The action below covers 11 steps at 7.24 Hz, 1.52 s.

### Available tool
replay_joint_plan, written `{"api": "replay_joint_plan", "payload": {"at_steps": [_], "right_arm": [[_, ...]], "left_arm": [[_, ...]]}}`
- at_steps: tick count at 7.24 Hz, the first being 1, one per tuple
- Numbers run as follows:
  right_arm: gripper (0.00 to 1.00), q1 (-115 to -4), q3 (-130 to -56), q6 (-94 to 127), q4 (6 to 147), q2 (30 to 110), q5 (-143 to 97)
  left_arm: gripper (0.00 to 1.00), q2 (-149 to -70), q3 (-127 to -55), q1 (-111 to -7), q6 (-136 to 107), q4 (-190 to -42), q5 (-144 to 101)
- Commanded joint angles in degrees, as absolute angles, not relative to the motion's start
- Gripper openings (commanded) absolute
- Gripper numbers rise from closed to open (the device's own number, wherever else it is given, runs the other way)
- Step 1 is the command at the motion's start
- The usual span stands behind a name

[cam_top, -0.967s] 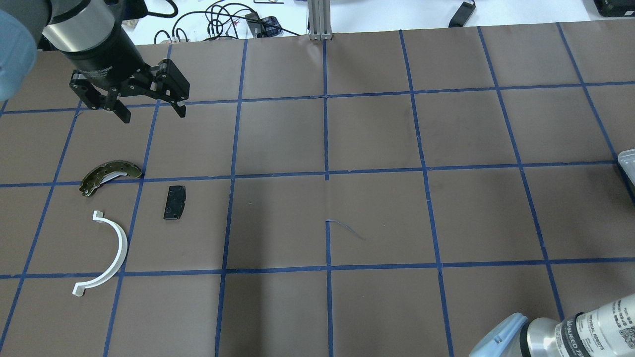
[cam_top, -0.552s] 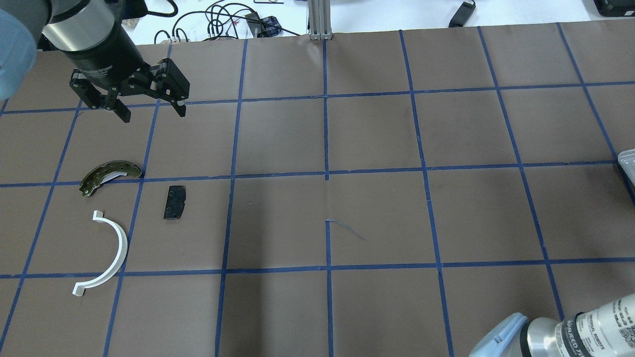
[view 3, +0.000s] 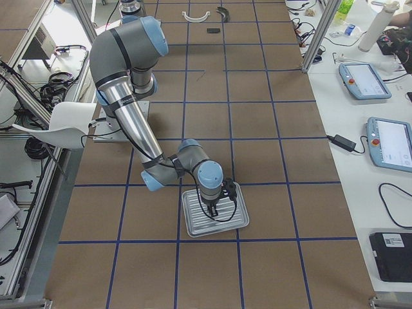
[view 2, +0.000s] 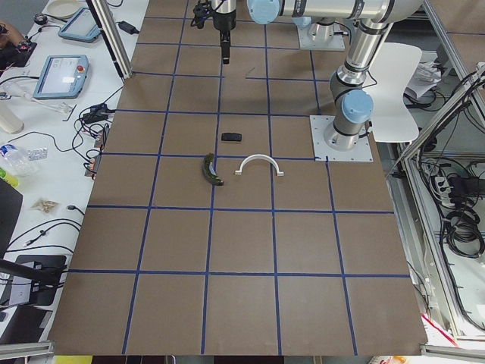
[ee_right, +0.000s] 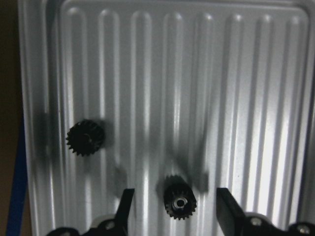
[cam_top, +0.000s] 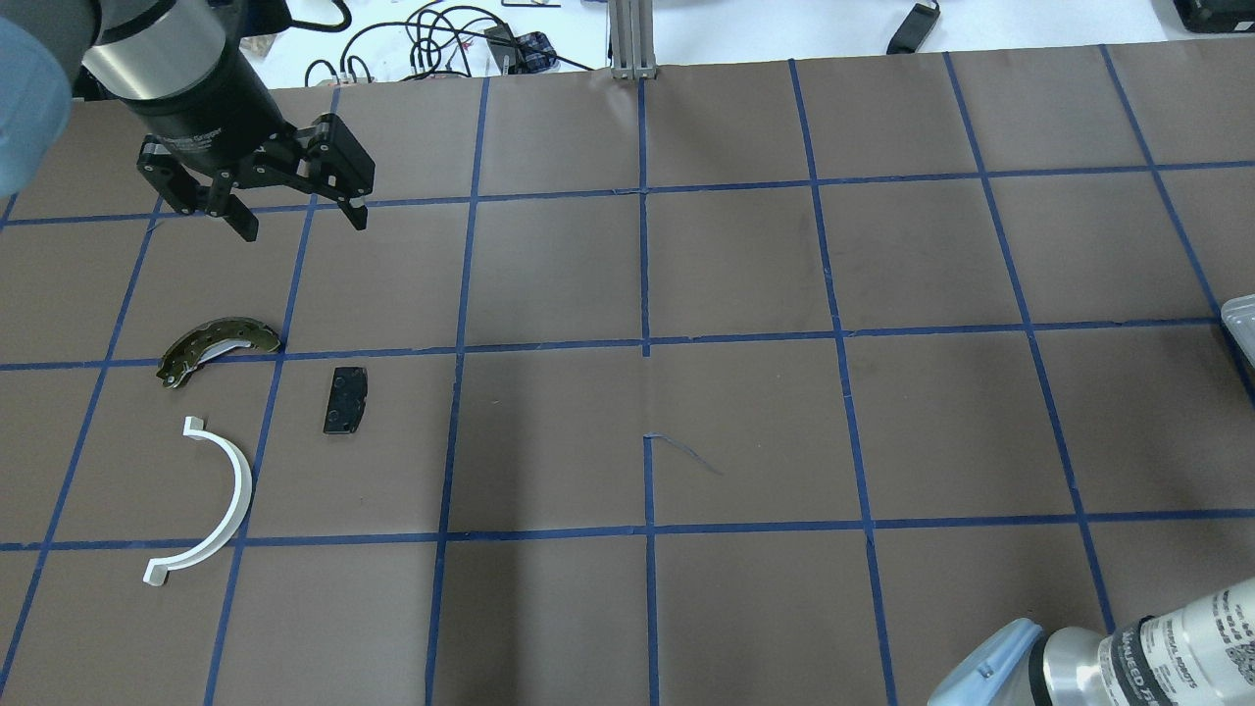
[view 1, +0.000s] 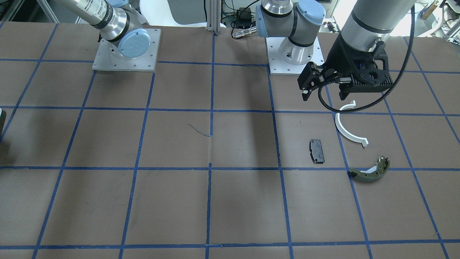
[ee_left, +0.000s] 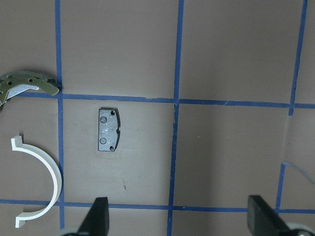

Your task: Place bearing gear from tray to pile

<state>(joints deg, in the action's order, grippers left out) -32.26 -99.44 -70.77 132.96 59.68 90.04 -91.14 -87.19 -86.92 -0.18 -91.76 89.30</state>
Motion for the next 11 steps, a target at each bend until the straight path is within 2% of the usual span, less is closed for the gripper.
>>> {"api": "replay_joint_plan", "payload": {"at_steps": [1,2,3,5,7,8,9,11], "right_arm": [[0.63,-32.26,-99.32,-70.75,132.46,59.59,90.00],[0.61,-32.17,-99.40,-70.75,132.28,59.50,90.00],[0.47,-32.17,-99.49,-70.49,132.28,59.50,90.09],[0.46,-32.17,-99.49,-70.23,132.36,59.41,90.09],[0.37,-32.17,-99.40,-70.14,132.45,59.41,90.09],[0.31,-32.17,-99.40,-69.88,132.36,59.41,90.09],[0.15,-32.17,-99.49,-69.44,132.36,59.50,90.87],[0.13,-32.17,-99.49,-67.60,131.23,60.11,91.14]], "left_arm": [[1.00,-91.14,-87.27,-86.92,-0.18,-91.76,89.30],[1.00,-91.14,-87.10,-86.84,-0.18,-91.76,89.30],[1.00,-91.14,-87.19,-86.92,-0.18,-91.76,89.30],[1.00,-91.14,-87.10,-86.92,-0.18,-91.76,89.30],[1.00,-91.14,-87.10,-86.84,-0.18,-91.76,89.30],[1.00,-91.14,-87.10,-86.92,-0.18,-91.76,89.30],[1.00,-91.14,-87.10,-86.92,-0.18,-91.76,89.30],[1.00,-91.32,-87.01,-86.75,1.22,-91.76,88.95]]}}
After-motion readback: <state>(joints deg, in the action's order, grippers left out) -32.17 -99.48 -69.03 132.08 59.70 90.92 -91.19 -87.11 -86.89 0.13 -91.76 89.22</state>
